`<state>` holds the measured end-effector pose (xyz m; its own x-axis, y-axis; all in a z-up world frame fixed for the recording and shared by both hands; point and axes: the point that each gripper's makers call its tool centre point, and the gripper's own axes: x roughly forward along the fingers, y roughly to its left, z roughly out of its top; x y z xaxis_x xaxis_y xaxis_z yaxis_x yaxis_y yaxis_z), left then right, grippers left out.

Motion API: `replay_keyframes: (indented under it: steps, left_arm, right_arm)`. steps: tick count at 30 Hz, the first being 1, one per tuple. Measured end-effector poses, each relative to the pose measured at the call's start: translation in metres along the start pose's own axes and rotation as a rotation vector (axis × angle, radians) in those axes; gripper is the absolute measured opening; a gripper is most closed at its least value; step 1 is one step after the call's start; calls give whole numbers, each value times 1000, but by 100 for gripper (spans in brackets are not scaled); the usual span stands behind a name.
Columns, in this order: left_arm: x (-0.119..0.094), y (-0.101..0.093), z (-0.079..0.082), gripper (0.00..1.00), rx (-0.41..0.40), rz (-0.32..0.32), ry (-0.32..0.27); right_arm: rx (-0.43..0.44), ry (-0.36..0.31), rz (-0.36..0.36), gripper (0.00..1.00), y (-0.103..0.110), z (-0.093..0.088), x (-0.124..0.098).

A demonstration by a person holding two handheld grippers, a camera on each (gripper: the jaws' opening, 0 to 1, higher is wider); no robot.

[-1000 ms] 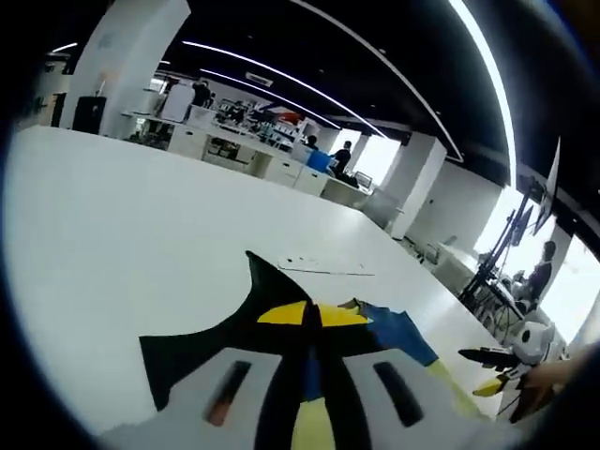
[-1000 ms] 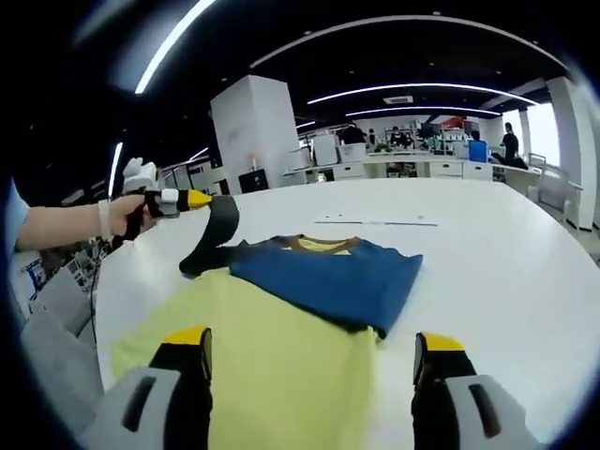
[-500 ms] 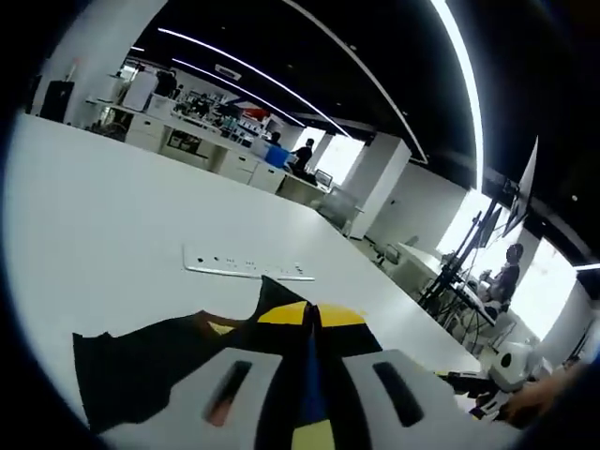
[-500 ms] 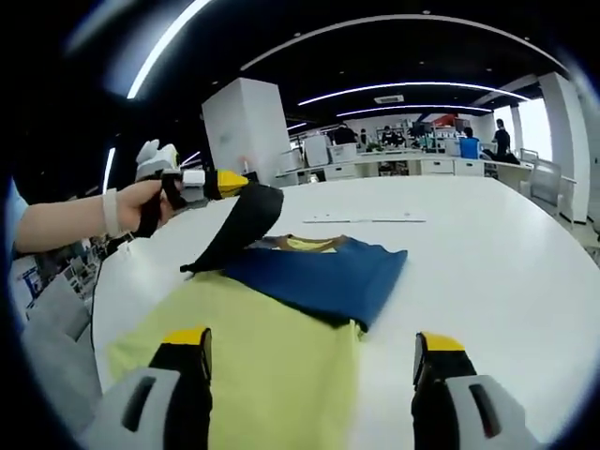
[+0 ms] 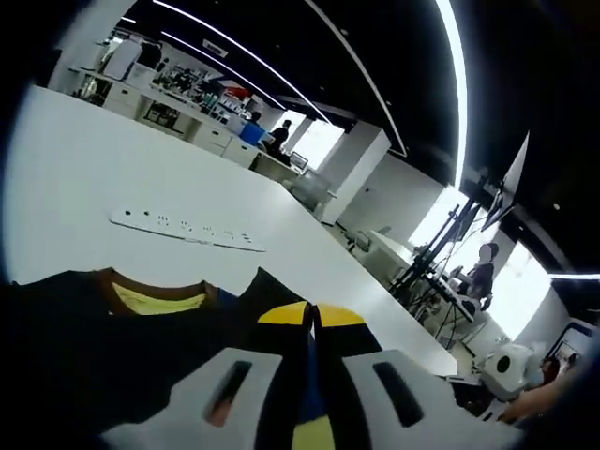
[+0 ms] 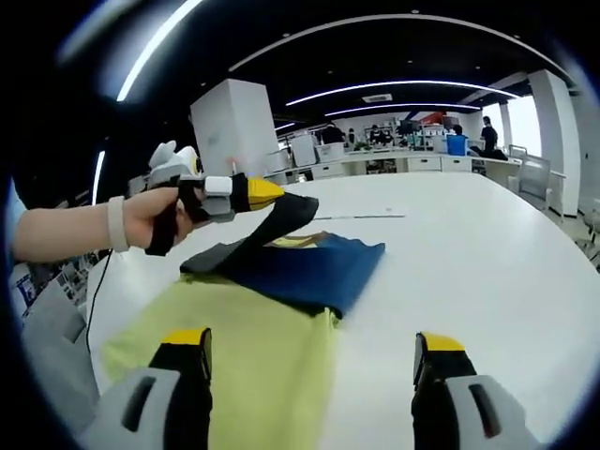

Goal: Fold the garment on the visible template until the final outline fits inside the template.

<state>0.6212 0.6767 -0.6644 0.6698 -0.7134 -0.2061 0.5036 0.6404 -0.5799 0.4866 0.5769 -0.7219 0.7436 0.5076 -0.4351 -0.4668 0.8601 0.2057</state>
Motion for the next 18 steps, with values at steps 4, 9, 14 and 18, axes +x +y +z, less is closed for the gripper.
replay_keyframes:
  steps: [4,9,14,18]
  left_arm:
    - [6,-6,-17,0,6,-23,48]
    - [12,-4,-41,0,20,-22,110]
    - [12,-4,-48,0,40,-35,136]
    - [10,-3,-49,0,67,-34,149]
  right_arm:
    - [11,1,-9,89,-2,-3,-2]
    - [14,4,-12,89,-3,-4,-3]
    - [17,7,-12,89,-3,-5,-3]
    - [17,9,-6,89,-1,-5,-2]
